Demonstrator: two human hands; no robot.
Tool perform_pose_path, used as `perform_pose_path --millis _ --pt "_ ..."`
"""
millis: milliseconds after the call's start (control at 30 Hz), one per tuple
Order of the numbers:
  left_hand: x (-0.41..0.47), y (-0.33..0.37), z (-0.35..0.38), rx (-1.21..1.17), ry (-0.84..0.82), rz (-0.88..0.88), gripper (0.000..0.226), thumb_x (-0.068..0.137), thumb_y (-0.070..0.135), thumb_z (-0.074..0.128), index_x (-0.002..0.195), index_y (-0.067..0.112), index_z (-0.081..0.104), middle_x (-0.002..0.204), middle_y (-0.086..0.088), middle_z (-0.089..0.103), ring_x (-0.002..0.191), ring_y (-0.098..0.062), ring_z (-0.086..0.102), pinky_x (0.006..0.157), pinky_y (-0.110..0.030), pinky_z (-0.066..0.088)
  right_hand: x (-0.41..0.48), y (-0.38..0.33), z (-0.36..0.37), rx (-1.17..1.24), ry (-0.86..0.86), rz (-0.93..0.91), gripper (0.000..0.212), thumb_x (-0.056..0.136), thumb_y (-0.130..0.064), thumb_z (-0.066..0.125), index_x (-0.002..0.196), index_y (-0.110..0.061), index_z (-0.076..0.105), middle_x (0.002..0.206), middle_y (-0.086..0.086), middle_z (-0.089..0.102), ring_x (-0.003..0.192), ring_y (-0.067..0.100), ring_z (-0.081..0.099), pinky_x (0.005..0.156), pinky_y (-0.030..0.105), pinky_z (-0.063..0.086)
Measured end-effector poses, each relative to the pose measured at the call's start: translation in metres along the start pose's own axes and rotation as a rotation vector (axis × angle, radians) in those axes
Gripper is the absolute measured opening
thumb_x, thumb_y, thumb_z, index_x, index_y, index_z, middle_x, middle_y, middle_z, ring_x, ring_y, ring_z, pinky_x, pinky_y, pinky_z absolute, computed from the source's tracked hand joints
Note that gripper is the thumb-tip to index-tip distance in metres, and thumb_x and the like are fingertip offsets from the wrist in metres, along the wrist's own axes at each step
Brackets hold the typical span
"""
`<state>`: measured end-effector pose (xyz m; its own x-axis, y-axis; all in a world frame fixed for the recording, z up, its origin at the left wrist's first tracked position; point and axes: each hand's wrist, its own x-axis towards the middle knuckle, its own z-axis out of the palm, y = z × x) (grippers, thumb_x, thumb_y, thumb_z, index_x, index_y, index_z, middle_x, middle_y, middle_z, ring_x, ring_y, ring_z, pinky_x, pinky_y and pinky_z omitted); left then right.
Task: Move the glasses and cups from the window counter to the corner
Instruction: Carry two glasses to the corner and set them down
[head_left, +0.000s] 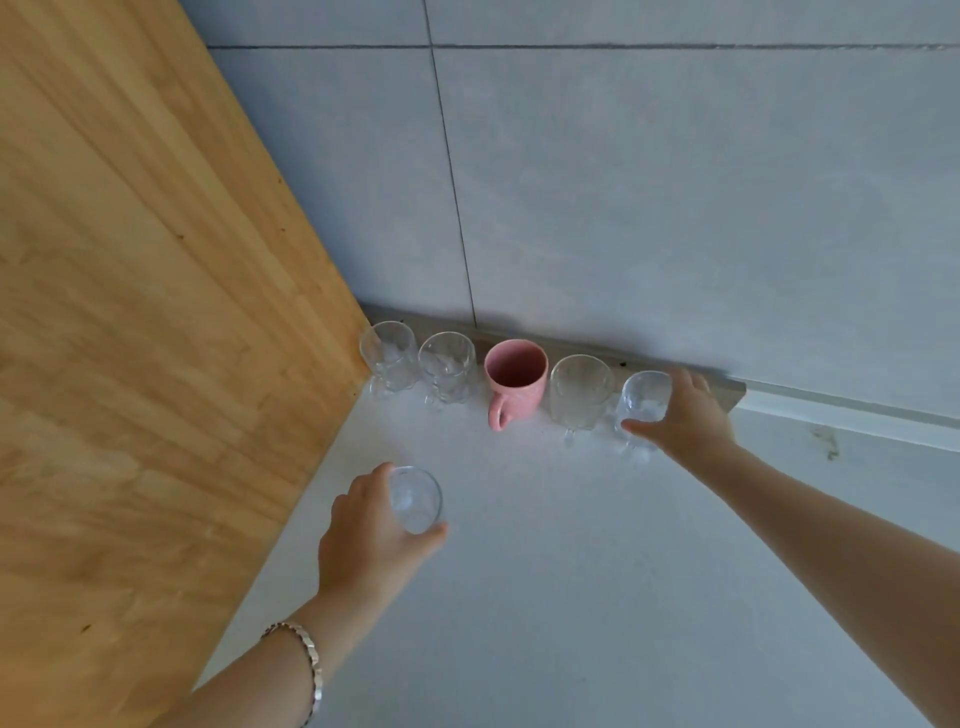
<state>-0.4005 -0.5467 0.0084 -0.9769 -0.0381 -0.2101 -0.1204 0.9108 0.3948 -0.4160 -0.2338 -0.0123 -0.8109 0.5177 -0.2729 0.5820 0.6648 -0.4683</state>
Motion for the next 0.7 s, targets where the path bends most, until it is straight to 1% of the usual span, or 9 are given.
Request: perform_pose_path --millis 100,200,267,333,433,600,700 --pt "0.016 -0.008 -0.003 -0.015 -0.019 0.004 0.072 0.064 0.046 0.076 0.125 0.024 0.047 0.125 0.0 0.054 0.117 -0.026 0.05 0.084 -0.035 0.047 -0.019 -0.003 0.004 0.025 0.028 0.069 0.094 0.073 -0.027 0.079 0.143 -0.004 0.021 0.144 0.02 0.032 0.129 0.038 0.043 0.102 0.045 0.04" --pt "0.042 -0.014 -0.008 -0.018 -0.022 -0.001 0.071 0.065 0.047 0.076 0.124 0.02 0.048 0.124 -0.005 0.055 0.116 -0.03 0.052 0.083 -0.035 0.047 -0.054 -0.006 0.011 -0.023 -0.007 0.118 0.088 0.077 -0.023 0.075 0.143 -0.003 0.02 0.144 0.019 0.031 0.132 0.036 0.039 0.105 0.043 0.037" --pt "0.064 -0.017 -0.012 -0.017 -0.008 -0.017 0.074 0.065 0.048 0.076 0.125 0.016 0.048 0.124 -0.009 0.055 0.114 -0.034 0.053 0.083 -0.038 0.048 -0.08 -0.008 0.018 -0.092 -0.067 0.121 0.081 0.081 -0.025 0.071 0.144 -0.007 0.024 0.141 0.016 0.038 0.13 0.032 0.043 0.104 0.041 0.038" --pt "0.085 -0.018 -0.015 -0.028 0.006 -0.036 0.077 0.066 0.048 0.075 0.127 0.011 0.046 0.125 -0.013 0.053 0.113 -0.037 0.055 0.084 -0.04 0.049 -0.103 -0.011 0.026 -0.134 -0.141 0.112 0.07 0.083 -0.028 0.067 0.141 -0.013 0.032 0.136 0.011 0.046 0.126 0.026 0.048 0.102 0.034 0.04" --pt "0.109 -0.023 -0.016 -0.085 0.006 -0.056 0.077 0.069 0.045 0.075 0.128 0.006 0.042 0.127 -0.017 0.051 0.11 -0.041 0.057 0.086 -0.044 0.05 -0.133 -0.02 0.042 -0.178 -0.224 0.102 0.057 0.086 -0.031 0.063 0.137 -0.019 0.041 0.132 0.004 0.05 0.121 0.019 0.051 0.099 0.029 0.041" --pt "0.124 -0.034 -0.011 -0.184 -0.003 -0.066 0.077 0.071 0.04 0.077 0.126 0.002 0.039 0.131 -0.021 0.048 0.113 -0.044 0.055 0.09 -0.047 0.048 -0.166 -0.037 0.062 -0.164 -0.22 0.108 0.05 0.087 -0.032 0.059 0.134 -0.023 0.044 0.131 -0.001 0.051 0.117 0.016 0.053 0.096 0.026 0.043" --pt "0.128 -0.041 -0.01 -0.214 -0.075 -0.065 0.08 0.067 0.036 0.08 0.129 0.005 0.038 0.134 -0.019 0.045 0.112 -0.044 0.055 0.09 -0.045 0.048 -0.174 -0.044 0.068 -0.136 -0.22 0.112 0.047 0.088 -0.033 0.058 0.132 -0.024 0.046 0.13 -0.002 0.051 0.115 0.015 0.054 0.096 0.026 0.043"
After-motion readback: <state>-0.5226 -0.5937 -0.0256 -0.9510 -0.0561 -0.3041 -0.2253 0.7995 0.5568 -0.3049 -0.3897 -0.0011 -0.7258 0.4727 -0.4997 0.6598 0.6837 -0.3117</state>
